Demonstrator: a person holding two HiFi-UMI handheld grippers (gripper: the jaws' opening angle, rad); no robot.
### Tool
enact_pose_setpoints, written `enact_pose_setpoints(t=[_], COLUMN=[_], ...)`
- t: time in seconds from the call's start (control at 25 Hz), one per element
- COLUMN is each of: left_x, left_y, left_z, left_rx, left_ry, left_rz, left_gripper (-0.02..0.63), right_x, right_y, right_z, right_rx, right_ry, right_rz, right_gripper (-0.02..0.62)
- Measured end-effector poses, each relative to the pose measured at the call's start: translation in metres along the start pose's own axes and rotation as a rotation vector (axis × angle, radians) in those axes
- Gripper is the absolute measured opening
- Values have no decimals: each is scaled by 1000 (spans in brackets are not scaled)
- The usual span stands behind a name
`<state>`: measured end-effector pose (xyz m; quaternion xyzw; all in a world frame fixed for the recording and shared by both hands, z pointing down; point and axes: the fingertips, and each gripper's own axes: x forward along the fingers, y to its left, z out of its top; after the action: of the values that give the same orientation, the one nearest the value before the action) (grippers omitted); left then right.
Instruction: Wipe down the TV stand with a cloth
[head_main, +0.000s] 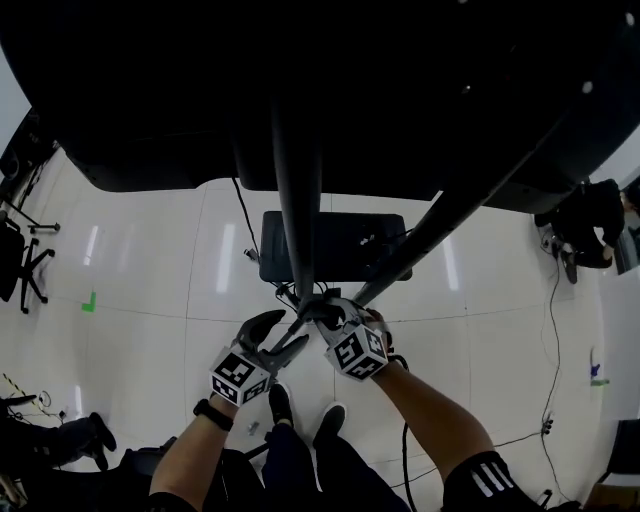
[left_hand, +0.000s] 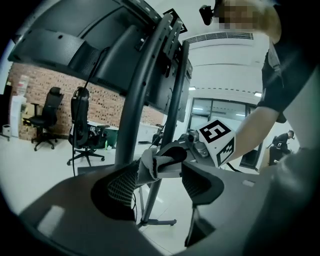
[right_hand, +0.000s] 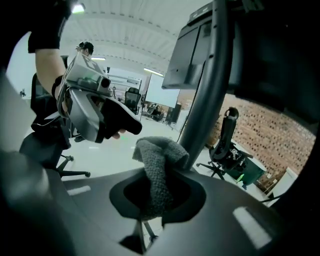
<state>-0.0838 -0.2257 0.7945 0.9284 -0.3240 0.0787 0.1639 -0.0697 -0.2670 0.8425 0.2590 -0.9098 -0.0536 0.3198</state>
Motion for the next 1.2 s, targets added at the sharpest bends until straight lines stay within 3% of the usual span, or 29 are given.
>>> enact_pose_setpoints(t=[0.32, 0.68, 0.92, 1.2], left_x=[-13, -41, -58, -67], left_y=[-66, -128, -160, -184], left_z=[135, 253, 305, 364], left_rx=[175, 218, 265, 337], left_ry=[-81, -213, -289, -336], left_rz=[-31, -9, -22, -115], left_gripper=[302, 302, 302, 302], right_x=[-123, -250, -321, -375], right_y=[-59, -122, -142, -179], right_z=[131, 251, 304, 343], right_rx=[-65, -51, -66, -102], right_ry=[-165, -332, -377, -385], right_rz=[-134, -280, -357, -481], right_gripper=[37, 37, 37, 37])
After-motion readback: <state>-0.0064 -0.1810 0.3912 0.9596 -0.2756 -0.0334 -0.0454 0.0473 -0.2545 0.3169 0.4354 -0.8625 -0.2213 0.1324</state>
